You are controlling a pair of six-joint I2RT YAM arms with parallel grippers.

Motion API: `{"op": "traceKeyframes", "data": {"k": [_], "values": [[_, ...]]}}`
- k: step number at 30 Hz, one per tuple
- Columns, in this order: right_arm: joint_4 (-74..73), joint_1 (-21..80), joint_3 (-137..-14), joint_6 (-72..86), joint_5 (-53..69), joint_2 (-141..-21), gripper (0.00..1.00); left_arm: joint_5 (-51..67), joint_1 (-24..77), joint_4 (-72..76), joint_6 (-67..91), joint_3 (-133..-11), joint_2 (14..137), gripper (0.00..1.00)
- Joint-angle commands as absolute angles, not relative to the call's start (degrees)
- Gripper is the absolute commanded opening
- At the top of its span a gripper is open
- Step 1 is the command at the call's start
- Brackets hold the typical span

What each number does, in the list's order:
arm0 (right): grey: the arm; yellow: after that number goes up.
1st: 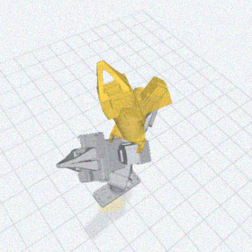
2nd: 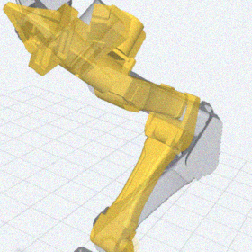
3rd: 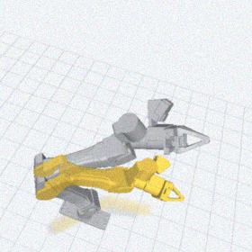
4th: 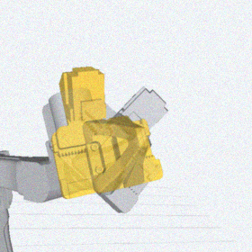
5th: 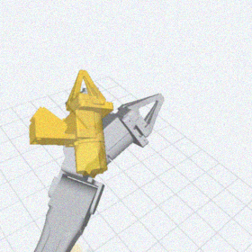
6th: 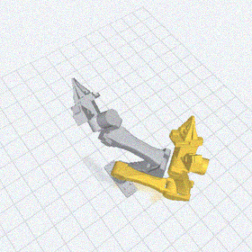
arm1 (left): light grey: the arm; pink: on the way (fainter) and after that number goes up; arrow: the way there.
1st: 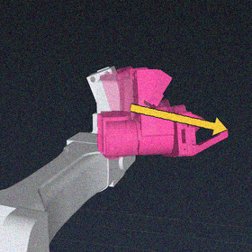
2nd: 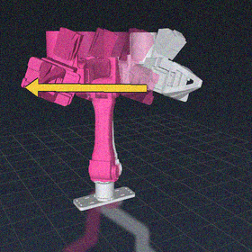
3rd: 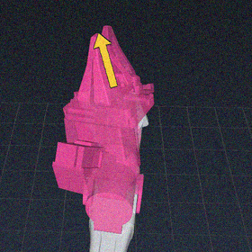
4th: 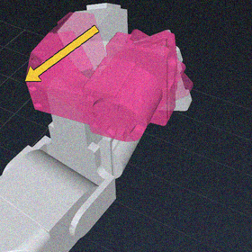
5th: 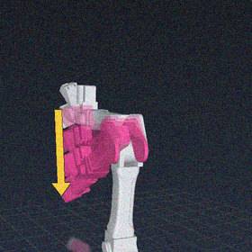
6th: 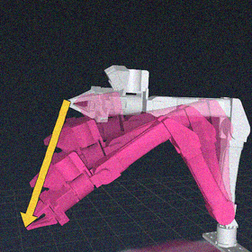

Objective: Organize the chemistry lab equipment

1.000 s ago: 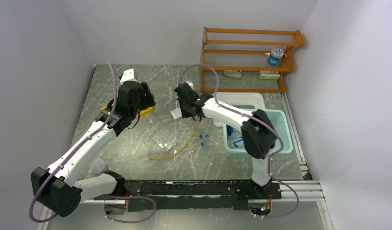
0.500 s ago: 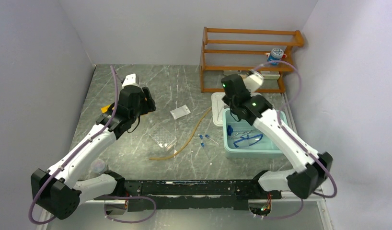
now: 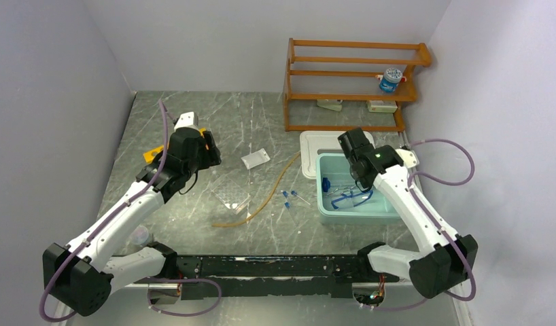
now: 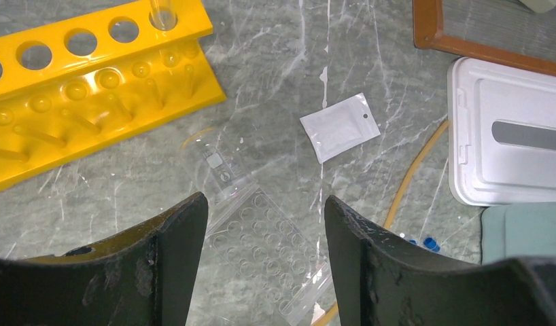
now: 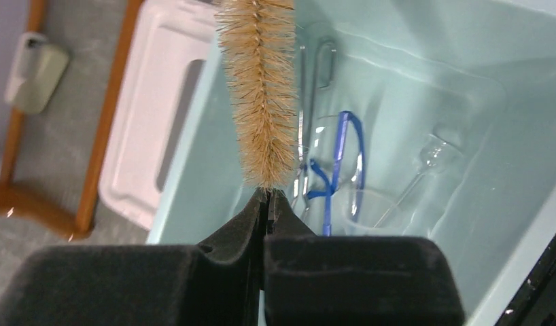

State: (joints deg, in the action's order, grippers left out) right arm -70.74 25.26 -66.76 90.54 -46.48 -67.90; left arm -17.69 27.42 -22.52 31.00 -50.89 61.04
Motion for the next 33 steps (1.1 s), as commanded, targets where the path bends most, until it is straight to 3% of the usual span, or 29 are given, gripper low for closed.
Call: {"op": "traceKeyframes", "data": {"k": [1, 17, 25, 33], "values": [[-62.44, 18.86, -61.49, 90.93, -40.94, -67.58, 0.00, -17.35, 27.07, -21.86, 29.97, -51.19, 60.26, 0.68], [-44.17, 12.33, -54.28, 95.62, -24.63, -78.64, 0.00, -18.01, 27.05, -23.55, 29.22, -55.23, 65.21, 0.68], [-39.92, 12.06, -54.00, 92.22, -25.28, -79.31, 0.32, -17.54, 27.02, -24.00, 29.17, -56.96, 67.24, 0.67], [-43.57, 12.12, -56.65, 84.84, -29.11, -74.89, 0.42, -15.84, 27.07, -22.33, 28.86, -57.05, 68.55, 0.67]]}}
